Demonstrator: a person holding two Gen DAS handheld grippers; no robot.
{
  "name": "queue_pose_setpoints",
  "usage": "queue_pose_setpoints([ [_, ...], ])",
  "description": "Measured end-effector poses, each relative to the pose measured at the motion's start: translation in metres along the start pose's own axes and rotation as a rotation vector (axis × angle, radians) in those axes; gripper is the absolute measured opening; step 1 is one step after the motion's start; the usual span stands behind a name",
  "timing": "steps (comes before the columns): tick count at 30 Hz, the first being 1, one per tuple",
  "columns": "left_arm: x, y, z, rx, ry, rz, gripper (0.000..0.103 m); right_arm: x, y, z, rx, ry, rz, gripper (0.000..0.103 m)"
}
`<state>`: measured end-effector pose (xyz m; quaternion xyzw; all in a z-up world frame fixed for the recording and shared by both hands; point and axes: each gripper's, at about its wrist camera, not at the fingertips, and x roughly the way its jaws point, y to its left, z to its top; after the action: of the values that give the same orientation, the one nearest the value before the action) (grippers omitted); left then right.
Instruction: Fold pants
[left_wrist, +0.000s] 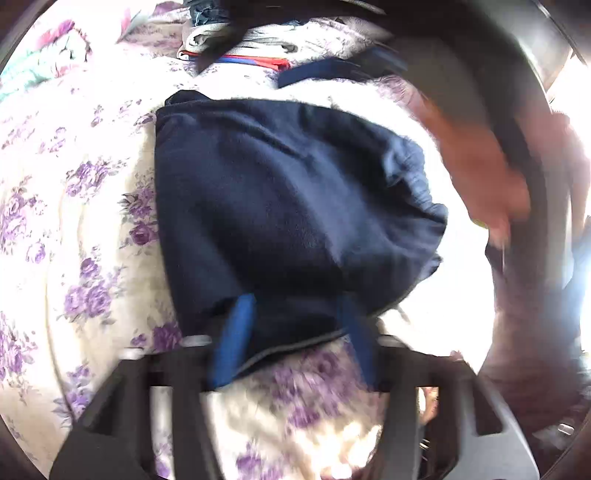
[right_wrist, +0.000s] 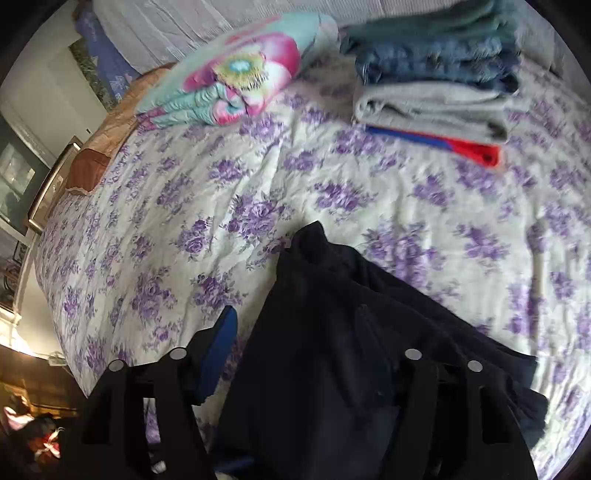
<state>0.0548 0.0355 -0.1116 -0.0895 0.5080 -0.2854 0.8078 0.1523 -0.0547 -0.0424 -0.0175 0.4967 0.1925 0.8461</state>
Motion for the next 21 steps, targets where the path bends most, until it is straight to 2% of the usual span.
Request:
queue_pose_setpoints([
  [2,-0.033,0.021,0.002,-0.067,-0.101,-0.025,0.096,-0.044,-0.013,-0.031,0.015,-0.124,-0.014,0.086],
  [4,-0.053,0.041,0.003,-0.127,-0.14,-0.028,0.097,-0.073,-0.032,-0.061,0.06,-0.227,-0.026,0.09],
  [7,-0.055,0.071,0.006,-0.243,-0.112,-0.112,0.098,-0.102,-0.068,-0.121,0.183,-0.35,-0.068,0.091],
  [9,-0.042,0.085,0.004,-0.31,-0.067,-0.162,0.098,-0.107,-0.086,-0.153,0.251,-0.375,-0.097,0.091],
  [13,-0.01,0.092,0.006,-0.394,0.006,-0.272,0.097,-0.115,-0.117,-0.199,0.362,-0.351,-0.142,0.091],
  [16,0.004,0.091,0.015,-0.405,0.028,-0.3,0.097,-0.123,-0.125,-0.222,0.406,-0.367,-0.172,0.091],
  [19,0.021,0.083,0.026,-0.396,0.074,-0.335,0.097,-0.132,-0.134,-0.238,0.443,-0.387,-0.161,0.091],
  [21,0.04,0.077,0.043,-0.374,0.12,-0.294,0.098,-0.132,-0.138,-0.245,0.463,-0.387,-0.152,0.091],
])
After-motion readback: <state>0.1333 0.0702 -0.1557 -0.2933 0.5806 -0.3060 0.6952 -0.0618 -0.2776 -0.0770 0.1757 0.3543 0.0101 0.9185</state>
